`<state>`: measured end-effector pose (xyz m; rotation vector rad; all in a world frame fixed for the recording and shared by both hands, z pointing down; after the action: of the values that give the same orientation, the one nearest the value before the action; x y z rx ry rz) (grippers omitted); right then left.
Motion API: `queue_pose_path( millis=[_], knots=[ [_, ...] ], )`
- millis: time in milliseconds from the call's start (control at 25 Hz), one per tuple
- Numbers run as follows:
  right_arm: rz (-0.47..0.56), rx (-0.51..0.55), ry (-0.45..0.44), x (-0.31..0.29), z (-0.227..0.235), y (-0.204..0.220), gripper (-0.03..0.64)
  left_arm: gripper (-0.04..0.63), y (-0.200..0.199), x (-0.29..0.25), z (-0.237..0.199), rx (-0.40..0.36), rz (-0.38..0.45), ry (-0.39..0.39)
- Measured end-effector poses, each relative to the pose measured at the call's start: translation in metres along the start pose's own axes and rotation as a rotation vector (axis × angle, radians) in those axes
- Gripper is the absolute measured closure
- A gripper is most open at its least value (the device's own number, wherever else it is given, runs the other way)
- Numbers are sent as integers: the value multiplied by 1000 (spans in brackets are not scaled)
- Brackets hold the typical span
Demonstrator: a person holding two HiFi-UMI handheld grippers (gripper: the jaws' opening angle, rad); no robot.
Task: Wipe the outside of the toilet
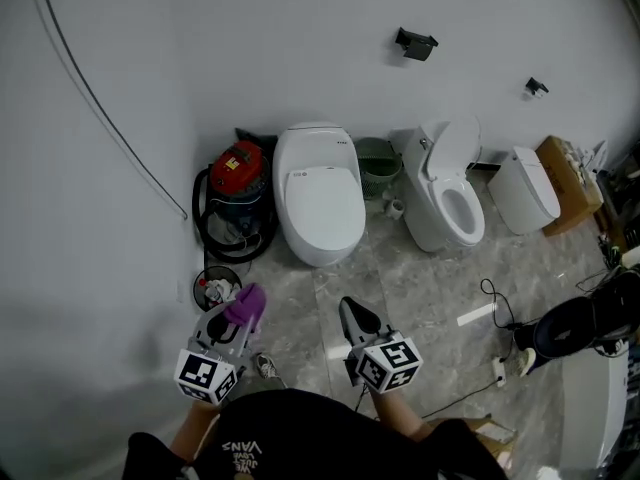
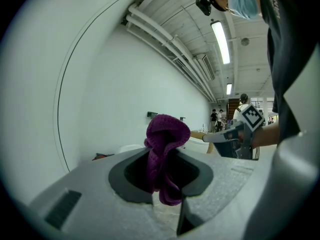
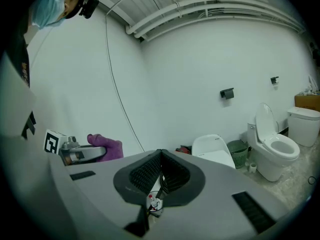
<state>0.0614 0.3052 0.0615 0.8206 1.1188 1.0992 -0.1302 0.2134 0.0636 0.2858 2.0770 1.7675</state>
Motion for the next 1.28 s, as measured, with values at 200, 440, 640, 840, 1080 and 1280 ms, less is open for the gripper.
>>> queue_pose_path(
  millis=[200, 440, 640, 840, 1080, 1280],
  knots=[
    [-3, -1, 9, -57, -10, -14, 618, 506, 3, -12, -50, 9, -5, 17],
    [-37, 6, 5, -108, -14, -25, 618, 506, 6, -28, -94, 40, -6, 22],
    [-64, 17, -22, -133, -7, -22, 618, 506, 25, -38, -110, 68, -28, -5],
    [-61, 29, -66, -170, 19, -24, 618, 506, 37, -70, -126, 54, -81, -20],
    [-104, 27, -107, -211, 57, -23, 618, 506, 46, -129, -149, -15, -84, -38],
    [-149, 4, -135, -255, 88, -3, 618, 506, 82, -181, -171, -23, -159, -41]
  ],
)
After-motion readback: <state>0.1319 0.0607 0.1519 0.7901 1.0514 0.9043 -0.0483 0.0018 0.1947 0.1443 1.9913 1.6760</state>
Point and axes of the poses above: the fingertips, and each gripper's own axes: x backward along the fingers, z to its right, y out of its underside, the point moved 2 cm from there along x, backward along the fingers, and after that the axes turned 1 degree about -z, right-handed, at the moved point
